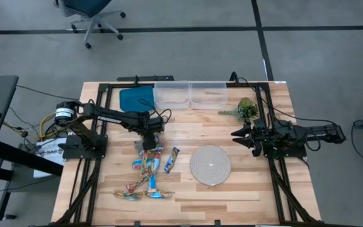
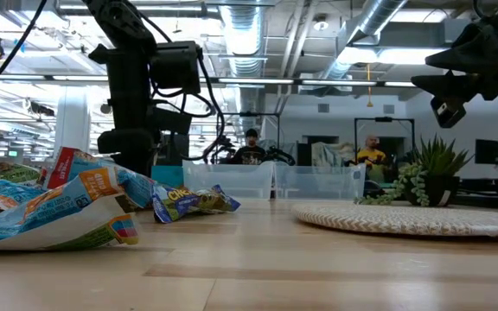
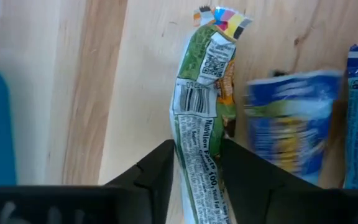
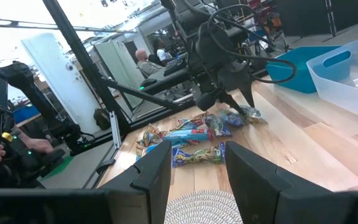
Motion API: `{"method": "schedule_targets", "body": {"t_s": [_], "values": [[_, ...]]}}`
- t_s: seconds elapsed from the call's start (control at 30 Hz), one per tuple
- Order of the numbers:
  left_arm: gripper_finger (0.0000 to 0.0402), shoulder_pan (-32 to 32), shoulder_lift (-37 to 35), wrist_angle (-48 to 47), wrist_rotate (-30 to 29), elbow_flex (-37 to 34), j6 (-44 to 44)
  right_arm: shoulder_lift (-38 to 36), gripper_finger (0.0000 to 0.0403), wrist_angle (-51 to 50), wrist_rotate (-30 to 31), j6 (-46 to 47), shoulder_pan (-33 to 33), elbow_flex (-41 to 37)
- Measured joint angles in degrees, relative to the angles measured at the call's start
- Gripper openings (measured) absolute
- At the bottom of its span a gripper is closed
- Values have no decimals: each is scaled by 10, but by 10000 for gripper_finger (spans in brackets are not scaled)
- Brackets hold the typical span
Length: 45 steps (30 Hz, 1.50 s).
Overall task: Pick and place Granola Bars by type
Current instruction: Put the yellow granola bar into the blue bin
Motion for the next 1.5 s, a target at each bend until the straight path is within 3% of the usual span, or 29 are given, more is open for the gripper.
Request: {"method": "schedule_targets", "body": {"t_s": [0.47,0.83,1.17,1.5], "values": [[27,7,0,-5,0,0,-34,0,143,0,0,0,0,0],[16,7,-14,-5,1,0,-71,0,144,0,0,0,0,0],[16,20,-102,-27,-6,0,-118,0,143,0,0,0,0,0],[16,76,-251,-36,-86,0,-203,0,141,0,0,0,0,0]]}}
